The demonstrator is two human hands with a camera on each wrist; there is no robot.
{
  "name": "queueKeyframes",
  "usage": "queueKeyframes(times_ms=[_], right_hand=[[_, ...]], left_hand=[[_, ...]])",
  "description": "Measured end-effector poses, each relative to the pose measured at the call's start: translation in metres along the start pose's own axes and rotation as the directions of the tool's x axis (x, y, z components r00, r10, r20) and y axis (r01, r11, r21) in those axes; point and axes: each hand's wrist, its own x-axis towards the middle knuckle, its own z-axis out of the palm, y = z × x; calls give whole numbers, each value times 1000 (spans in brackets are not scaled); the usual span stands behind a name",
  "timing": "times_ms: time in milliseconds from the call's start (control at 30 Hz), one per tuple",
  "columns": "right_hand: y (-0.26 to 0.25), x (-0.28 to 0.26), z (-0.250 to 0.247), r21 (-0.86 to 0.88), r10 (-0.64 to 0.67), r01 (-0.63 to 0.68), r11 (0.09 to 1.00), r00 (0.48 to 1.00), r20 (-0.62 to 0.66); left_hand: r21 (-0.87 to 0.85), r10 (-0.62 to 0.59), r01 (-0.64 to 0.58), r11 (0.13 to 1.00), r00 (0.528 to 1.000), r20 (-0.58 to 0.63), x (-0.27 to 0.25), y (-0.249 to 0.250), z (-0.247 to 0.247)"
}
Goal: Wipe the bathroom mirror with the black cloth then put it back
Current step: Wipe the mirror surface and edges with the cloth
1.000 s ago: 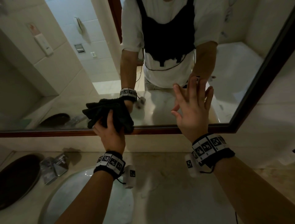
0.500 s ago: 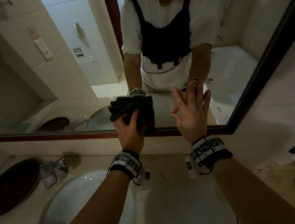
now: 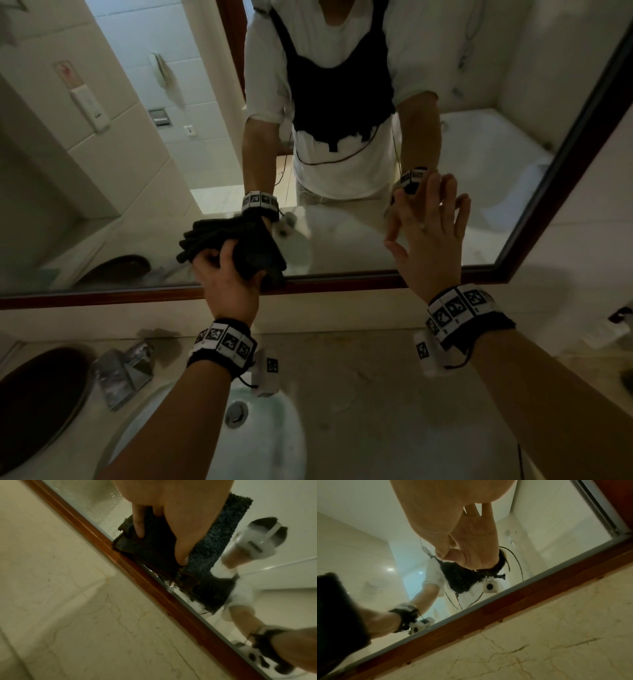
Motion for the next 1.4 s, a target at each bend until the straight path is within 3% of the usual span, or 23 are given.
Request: queueKeyframes(times_ms=[167,267,433,633,767,933,1133,1300,1400], right_hand=[[1,-1,1,-4,1,-1,1000,1000,0],[1,-1,2,-11,0,0,1000,1000,-2],[1,-2,3,-1,-5,5,1000,1000,-13],[1,-2,3,-12,4,-4,1000,1000,1],[1,-2,2,-13,10,-10,1000,1000,-1],[-1,-3,2,-2,16,-16,1000,1000,-5],[-1,-3,4,-7,19,-19,1000,1000,-2],[-3,-4,8,-11,25,-25,1000,1000,5],[-4,-4,9,-1,31,-31,1000,1000,7]], left_hand=[[-28,77,-78,997,997,-32,5,27,-2],[-26,181,-183,983,981,-66,13,61,-1],[26,321,-320,947,947,-17,8,125,13],[51,371,-370,928,929,-16,9,123,7],[50,310,-307,950,947,-78,26,105,-6],[60,145,-139,989,982,-123,45,64,-31],[73,-25,36,997,990,-135,31,12,-33],[-11,-81,80,997,990,-114,10,2,-9],[-31,-44,41,999,995,-94,-1,13,7]])
